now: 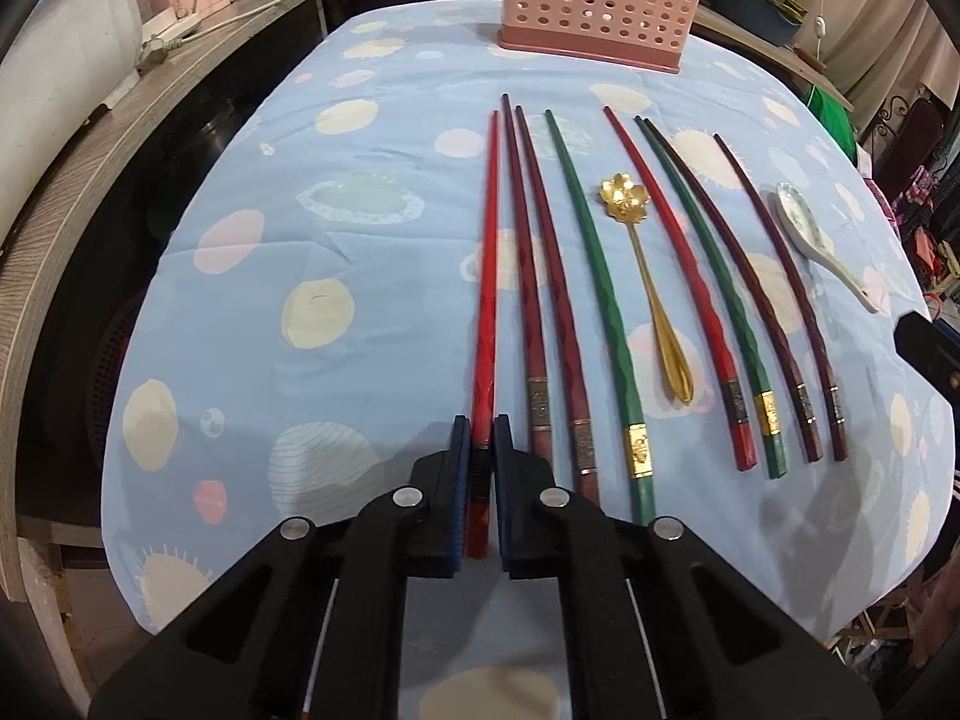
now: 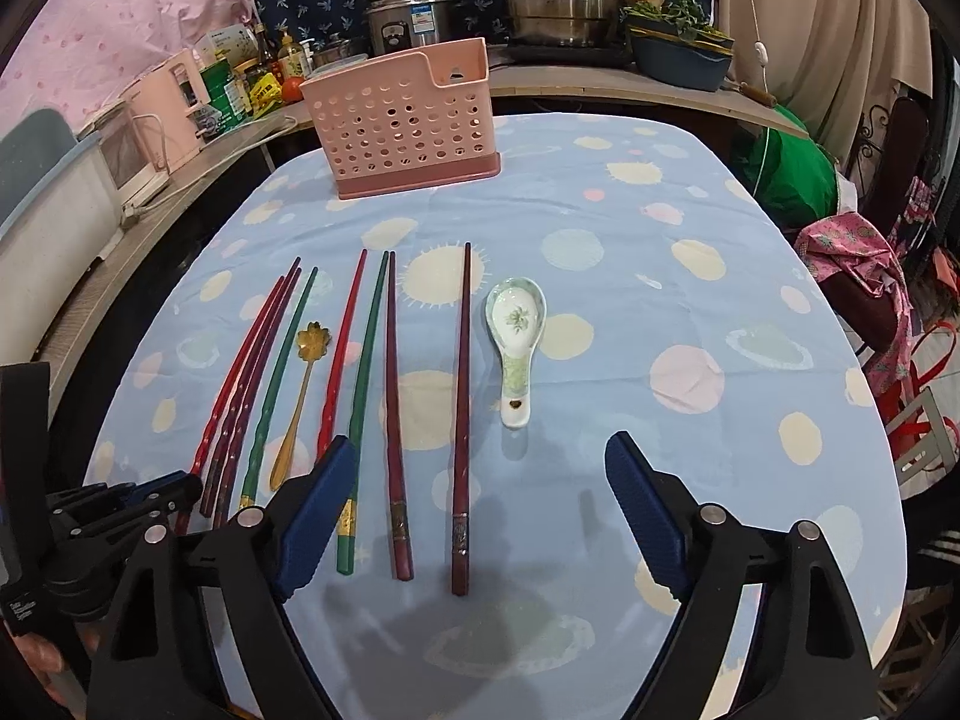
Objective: Organize utensils
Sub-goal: 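Close the left tool on a red chopstick while the right tool reaches the white ceramic spoon, then grasp the white spoon with the right tool while the left tool lifts the red chopstick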
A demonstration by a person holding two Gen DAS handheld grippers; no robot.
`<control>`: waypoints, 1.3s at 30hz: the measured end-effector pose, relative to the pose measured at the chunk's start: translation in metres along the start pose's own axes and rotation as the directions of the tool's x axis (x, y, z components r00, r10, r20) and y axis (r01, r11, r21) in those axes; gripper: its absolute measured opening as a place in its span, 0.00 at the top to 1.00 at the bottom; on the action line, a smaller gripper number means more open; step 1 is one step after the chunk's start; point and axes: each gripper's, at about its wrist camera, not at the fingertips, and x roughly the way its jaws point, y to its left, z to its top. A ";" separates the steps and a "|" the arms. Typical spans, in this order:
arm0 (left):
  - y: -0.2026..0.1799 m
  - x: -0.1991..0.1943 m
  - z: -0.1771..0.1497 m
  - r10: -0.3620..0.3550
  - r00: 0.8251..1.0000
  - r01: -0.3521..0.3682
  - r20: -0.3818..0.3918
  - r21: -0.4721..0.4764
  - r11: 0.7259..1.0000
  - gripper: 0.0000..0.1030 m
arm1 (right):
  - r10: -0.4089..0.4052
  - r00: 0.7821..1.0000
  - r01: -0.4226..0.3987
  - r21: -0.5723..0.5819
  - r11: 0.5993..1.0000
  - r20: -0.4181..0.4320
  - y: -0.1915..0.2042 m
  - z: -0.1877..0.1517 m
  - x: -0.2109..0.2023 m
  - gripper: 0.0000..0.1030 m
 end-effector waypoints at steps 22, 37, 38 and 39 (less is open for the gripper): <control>-0.003 0.009 0.018 0.014 1.000 -0.014 -0.019 -0.008 1.000 0.93 | 0.103 0.988 -0.092 0.092 0.992 -0.119 -0.033 0.019 0.076 0.88; 0.001 0.011 0.026 -0.003 1.000 0.003 -0.028 -0.012 1.000 0.93 | 0.071 0.993 -0.066 0.051 0.997 -0.099 -0.026 0.015 0.073 0.92; 0.002 0.011 0.026 -0.011 0.999 0.010 -0.030 -0.017 1.000 0.93 | 0.071 0.993 -0.066 0.051 0.996 -0.097 -0.026 0.015 0.071 0.92; 0.002 0.009 0.025 -0.015 0.999 0.015 -0.028 -0.020 1.000 0.93 | 0.070 0.993 -0.066 0.052 0.996 -0.092 -0.026 0.016 0.069 0.92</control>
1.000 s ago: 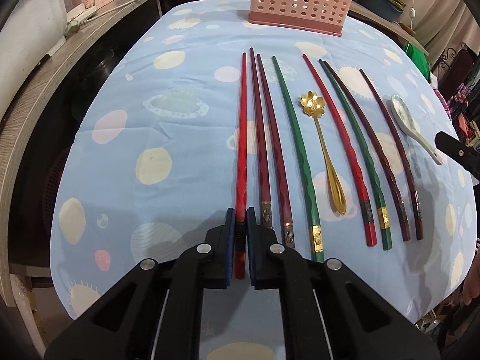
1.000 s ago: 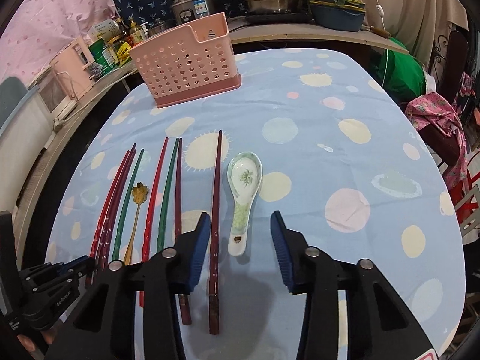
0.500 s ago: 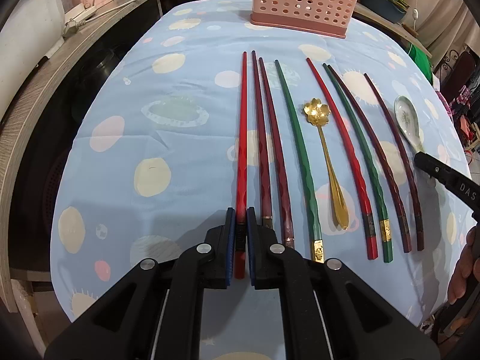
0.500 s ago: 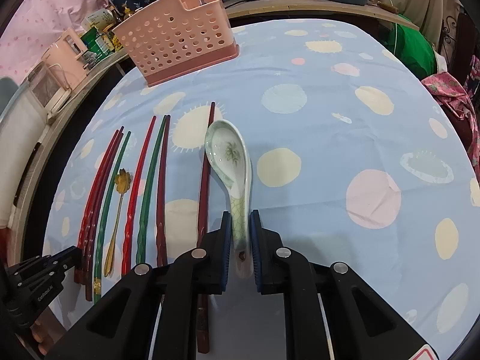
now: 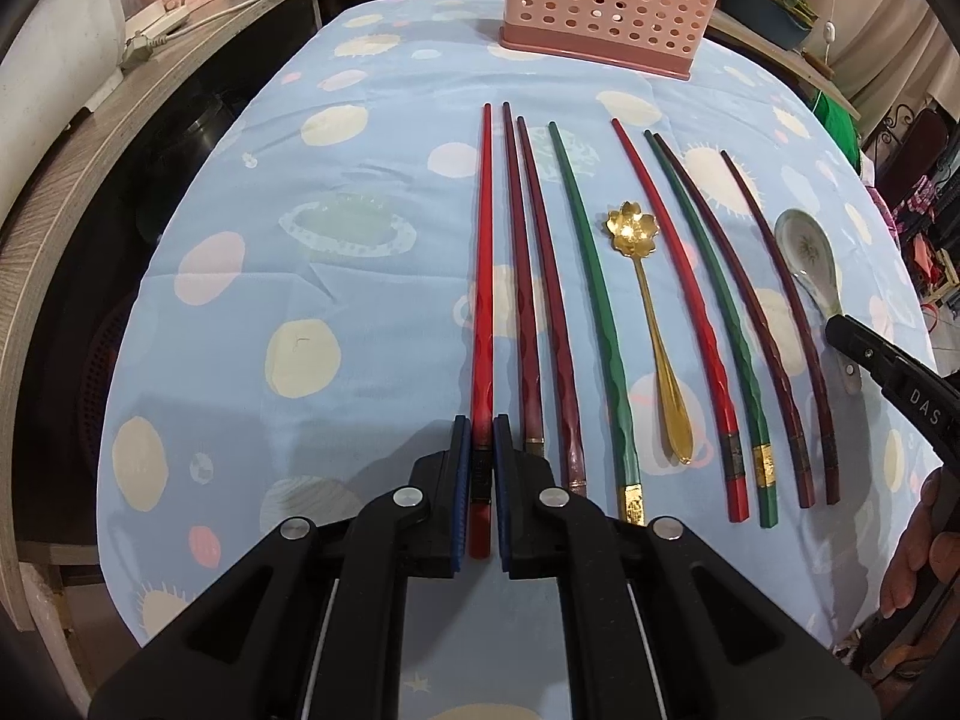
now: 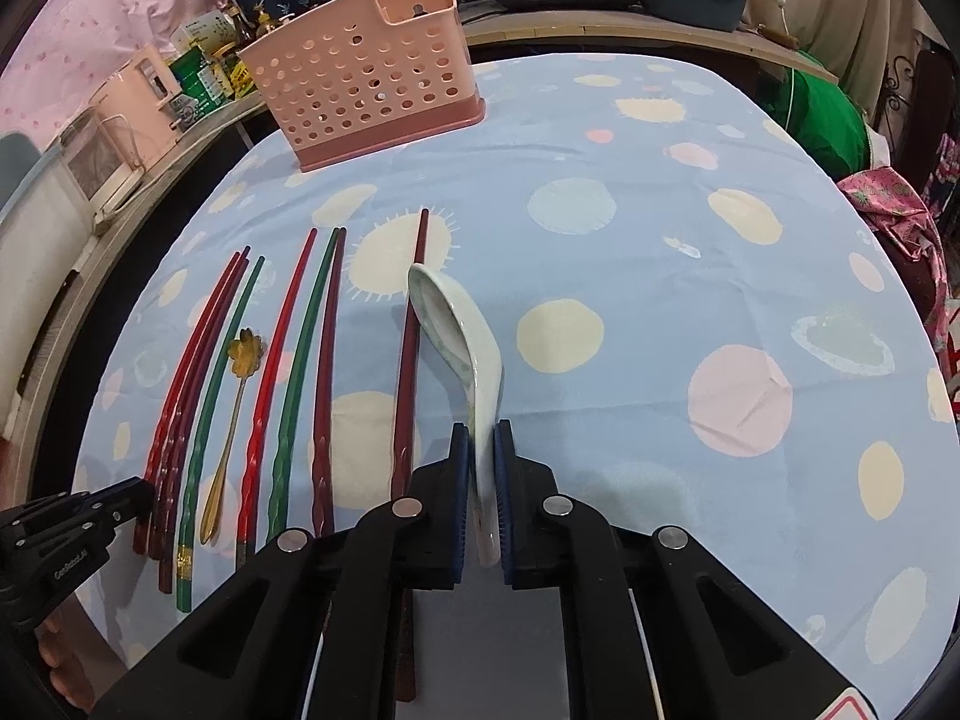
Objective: Organize utensils
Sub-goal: 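Grasp the white spoon with the right tool while the left tool lifts the red chopstick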
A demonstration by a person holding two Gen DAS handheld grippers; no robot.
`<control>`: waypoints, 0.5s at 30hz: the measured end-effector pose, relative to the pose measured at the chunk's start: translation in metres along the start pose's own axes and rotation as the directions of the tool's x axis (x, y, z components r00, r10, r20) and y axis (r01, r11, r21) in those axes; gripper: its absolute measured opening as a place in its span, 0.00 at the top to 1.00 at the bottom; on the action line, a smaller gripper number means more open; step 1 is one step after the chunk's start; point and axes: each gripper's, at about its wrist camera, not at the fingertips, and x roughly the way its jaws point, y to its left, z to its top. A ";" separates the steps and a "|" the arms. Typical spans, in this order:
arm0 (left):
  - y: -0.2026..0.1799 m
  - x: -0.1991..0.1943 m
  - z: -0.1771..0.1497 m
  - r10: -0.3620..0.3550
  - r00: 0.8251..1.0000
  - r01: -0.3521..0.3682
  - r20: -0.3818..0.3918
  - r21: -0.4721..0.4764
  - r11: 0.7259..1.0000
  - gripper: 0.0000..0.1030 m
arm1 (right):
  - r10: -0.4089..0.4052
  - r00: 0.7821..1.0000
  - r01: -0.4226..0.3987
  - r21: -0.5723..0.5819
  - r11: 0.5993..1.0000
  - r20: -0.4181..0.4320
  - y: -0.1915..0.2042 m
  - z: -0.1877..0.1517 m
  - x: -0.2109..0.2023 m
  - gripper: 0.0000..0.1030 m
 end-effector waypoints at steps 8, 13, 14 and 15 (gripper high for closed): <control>0.008 -0.028 0.008 -0.024 0.998 0.025 0.058 -0.028 0.999 0.93 | -0.012 0.998 0.012 0.001 1.000 0.060 0.003 0.014 -0.026 0.93; 0.013 -0.056 0.024 -0.033 0.991 0.039 0.132 -0.042 0.998 0.93 | -0.012 0.995 0.013 -0.003 1.000 0.101 0.005 0.029 -0.042 0.93; 0.015 -0.061 0.029 -0.036 0.988 0.044 0.148 -0.046 0.998 0.93 | -0.013 0.994 0.014 -0.005 1.000 0.107 0.006 0.032 -0.044 0.93; 0.016 -0.065 0.032 -0.039 0.986 0.048 0.159 -0.050 0.998 0.93 | -0.013 0.994 0.014 -0.007 1.000 0.110 0.006 0.035 -0.045 0.93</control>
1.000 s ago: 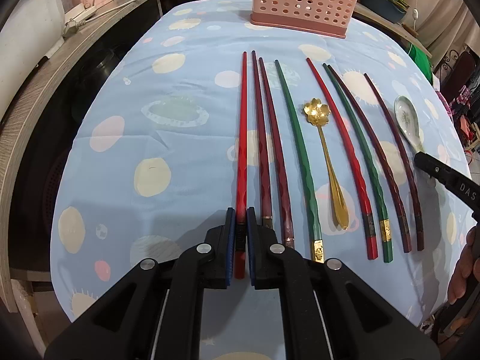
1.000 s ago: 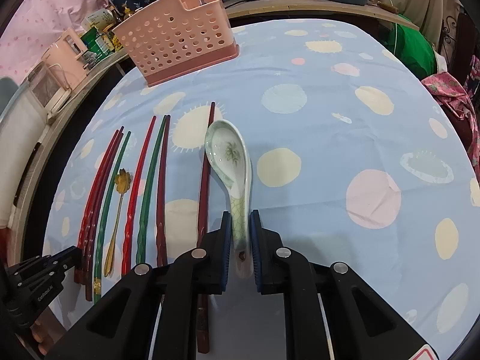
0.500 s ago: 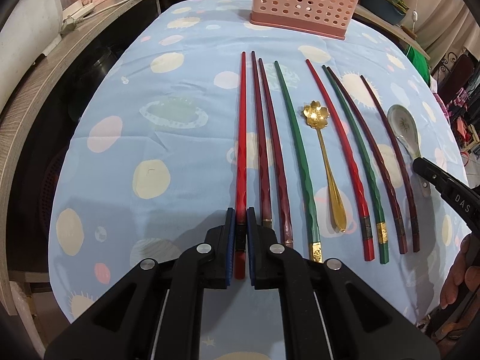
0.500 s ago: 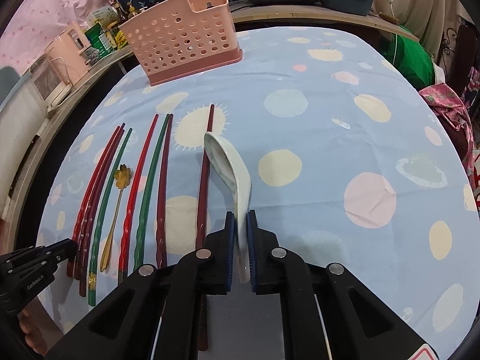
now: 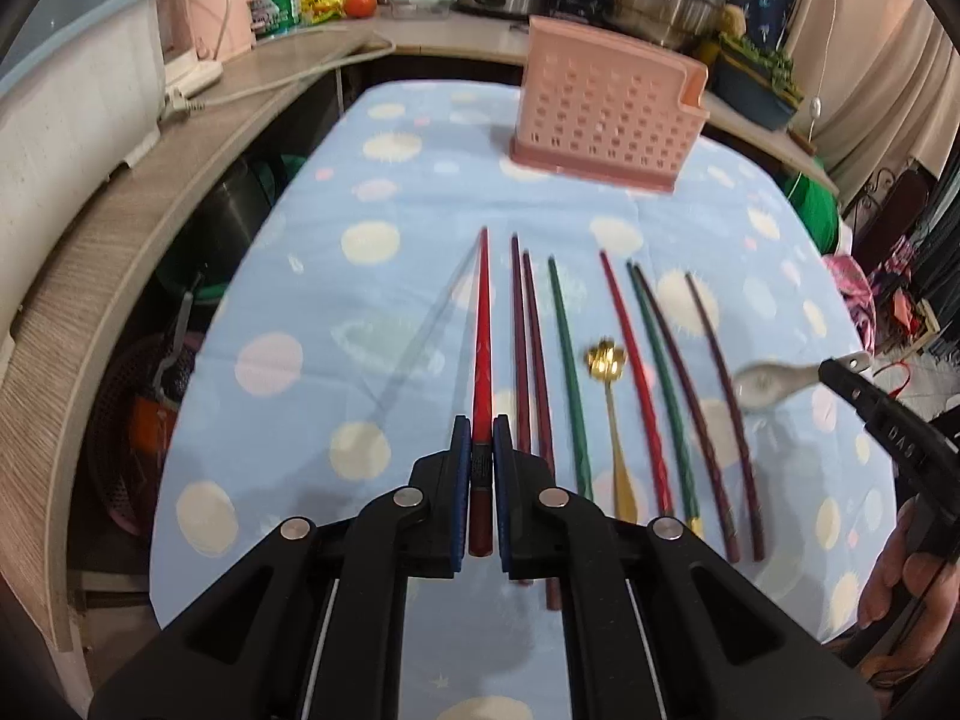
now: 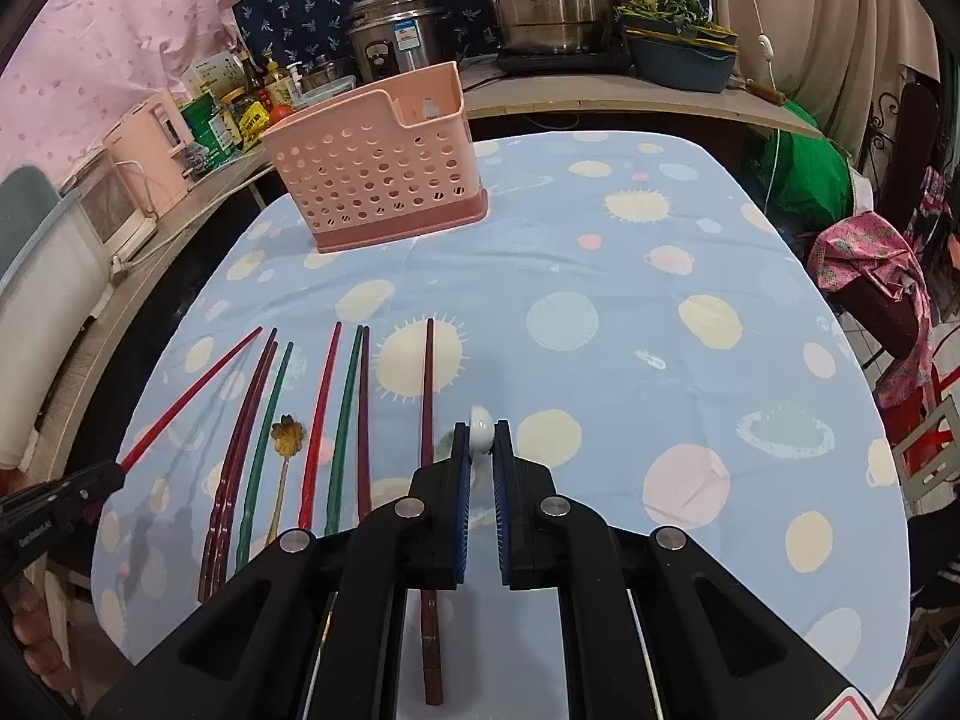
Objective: Organize utensils
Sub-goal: 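Grasp the white spoon with the right tool while the left tool lifts the red chopstick, then lower the red chopstick into the pink holder with the left tool while the right tool inserts the spoon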
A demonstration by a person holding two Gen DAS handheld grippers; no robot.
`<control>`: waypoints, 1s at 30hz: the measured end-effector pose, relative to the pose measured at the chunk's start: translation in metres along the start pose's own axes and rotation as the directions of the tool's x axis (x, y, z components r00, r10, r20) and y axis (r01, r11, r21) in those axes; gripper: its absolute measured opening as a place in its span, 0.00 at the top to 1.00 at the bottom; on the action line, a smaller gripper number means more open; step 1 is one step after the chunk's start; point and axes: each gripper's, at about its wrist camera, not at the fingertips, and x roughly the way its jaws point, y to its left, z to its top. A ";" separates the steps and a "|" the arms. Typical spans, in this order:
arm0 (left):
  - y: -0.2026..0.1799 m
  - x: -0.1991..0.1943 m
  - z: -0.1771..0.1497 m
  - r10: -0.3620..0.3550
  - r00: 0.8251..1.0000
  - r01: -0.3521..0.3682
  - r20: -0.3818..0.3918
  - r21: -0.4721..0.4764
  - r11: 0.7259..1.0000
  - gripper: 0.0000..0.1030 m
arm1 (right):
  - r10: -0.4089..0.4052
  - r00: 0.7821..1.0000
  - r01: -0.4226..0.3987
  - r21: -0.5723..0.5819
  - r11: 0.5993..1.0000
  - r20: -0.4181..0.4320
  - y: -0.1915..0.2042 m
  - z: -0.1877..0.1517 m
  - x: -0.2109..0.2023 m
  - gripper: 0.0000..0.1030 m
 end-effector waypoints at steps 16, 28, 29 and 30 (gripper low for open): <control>0.002 -0.043 0.116 -0.004 0.971 0.008 0.238 -0.018 1.000 0.93 | 0.034 0.991 -0.035 0.003 0.999 0.131 0.002 0.084 -0.012 0.93; -0.014 -0.090 0.231 -0.055 0.897 0.069 0.438 -0.016 0.998 0.93 | 0.087 0.962 -0.094 0.014 0.995 0.257 0.013 0.187 0.004 0.93; -0.016 -0.094 0.239 -0.057 0.888 0.073 0.457 -0.017 0.997 0.93 | 0.084 0.960 -0.091 0.014 0.996 0.267 0.015 0.195 0.007 0.93; -0.018 -0.098 0.249 -0.061 0.877 0.078 0.477 -0.016 0.997 0.93 | 0.082 0.958 -0.090 0.015 0.996 0.275 0.017 0.203 0.009 0.93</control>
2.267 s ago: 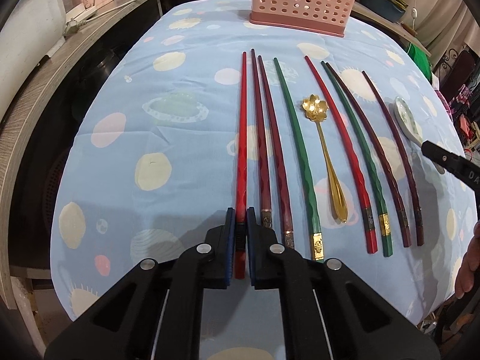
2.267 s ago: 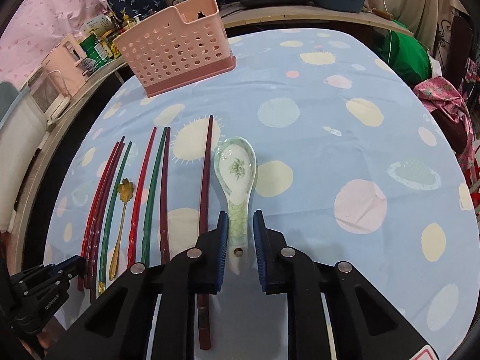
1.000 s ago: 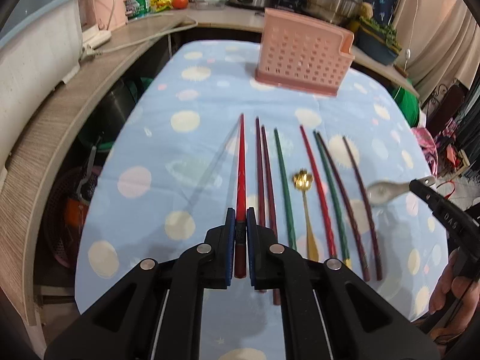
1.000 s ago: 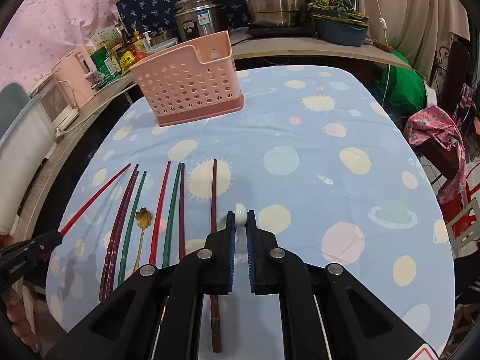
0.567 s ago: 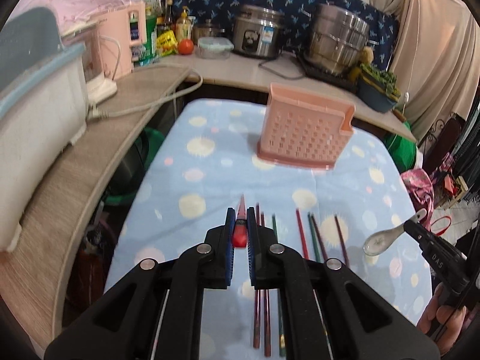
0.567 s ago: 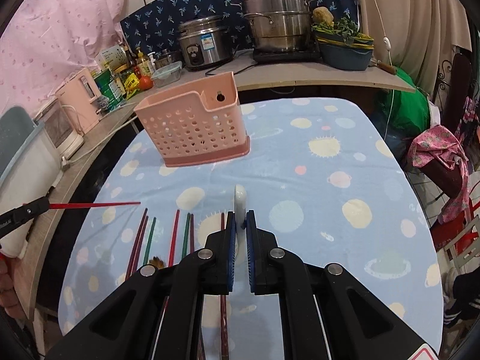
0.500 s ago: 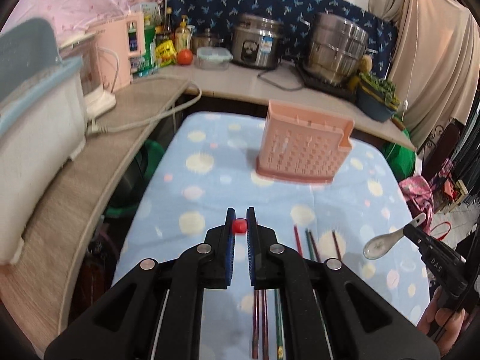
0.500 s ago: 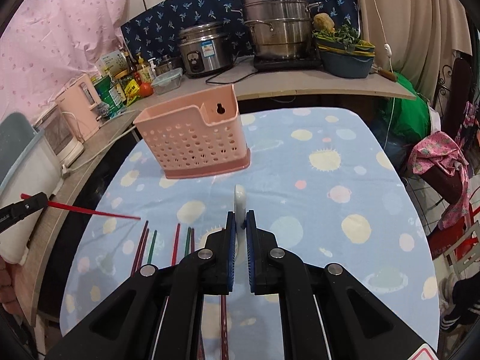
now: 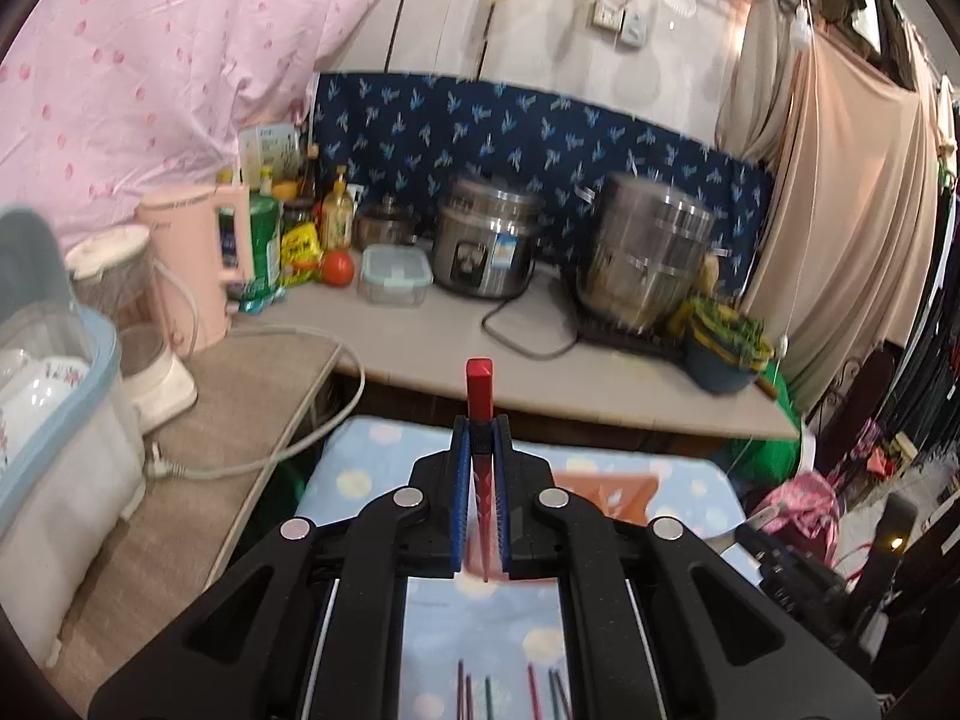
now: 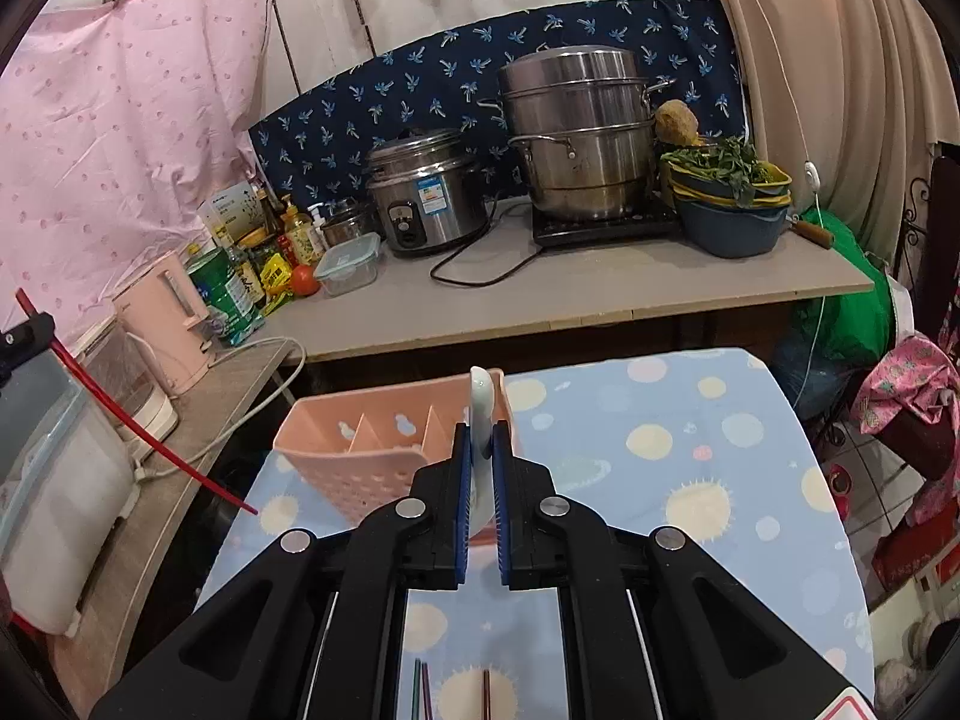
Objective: Organize utensils
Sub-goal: 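Lower the red chopstick into the pink holder with the left tool while the right tool inserts the spoon, then open both tools and move them back over the remaining chopsticks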
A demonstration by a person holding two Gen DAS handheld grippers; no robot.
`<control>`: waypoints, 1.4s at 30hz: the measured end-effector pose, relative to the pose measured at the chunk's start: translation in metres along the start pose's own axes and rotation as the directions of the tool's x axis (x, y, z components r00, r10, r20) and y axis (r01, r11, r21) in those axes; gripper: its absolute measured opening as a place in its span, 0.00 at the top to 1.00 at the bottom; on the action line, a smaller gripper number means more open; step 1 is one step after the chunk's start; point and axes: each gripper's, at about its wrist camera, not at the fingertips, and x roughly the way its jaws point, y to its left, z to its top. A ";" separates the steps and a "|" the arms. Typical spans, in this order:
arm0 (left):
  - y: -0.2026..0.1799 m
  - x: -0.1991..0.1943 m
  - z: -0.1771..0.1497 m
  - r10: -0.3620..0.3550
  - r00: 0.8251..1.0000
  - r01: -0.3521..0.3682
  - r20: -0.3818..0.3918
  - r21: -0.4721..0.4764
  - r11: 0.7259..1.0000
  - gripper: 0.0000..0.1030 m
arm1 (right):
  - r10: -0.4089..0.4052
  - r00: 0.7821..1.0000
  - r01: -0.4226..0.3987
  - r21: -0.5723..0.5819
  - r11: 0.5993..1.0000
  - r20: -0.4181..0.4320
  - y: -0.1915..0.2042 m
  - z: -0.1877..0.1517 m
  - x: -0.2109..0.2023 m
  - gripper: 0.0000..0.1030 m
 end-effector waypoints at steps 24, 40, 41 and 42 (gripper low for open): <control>0.005 0.137 -0.018 -0.007 0.994 0.002 -0.110 -0.049 0.999 0.93 | -0.020 0.992 0.021 0.009 1.000 -0.123 -0.002 0.002 0.116 0.91; 0.005 0.101 -0.044 0.081 0.990 -0.081 -0.111 0.011 0.997 0.67 | -0.001 0.998 0.000 -0.010 1.000 -0.067 0.004 -0.012 0.054 0.75; 0.005 0.098 -0.047 0.085 0.989 -0.084 -0.119 0.012 0.996 0.66 | 0.001 0.998 -0.002 -0.009 1.000 -0.068 0.004 -0.014 0.050 0.73; 0.007 0.095 -0.050 0.087 0.988 -0.086 -0.126 0.011 0.996 0.65 | 0.004 0.997 -0.005 -0.007 1.000 -0.073 0.004 -0.019 0.043 0.72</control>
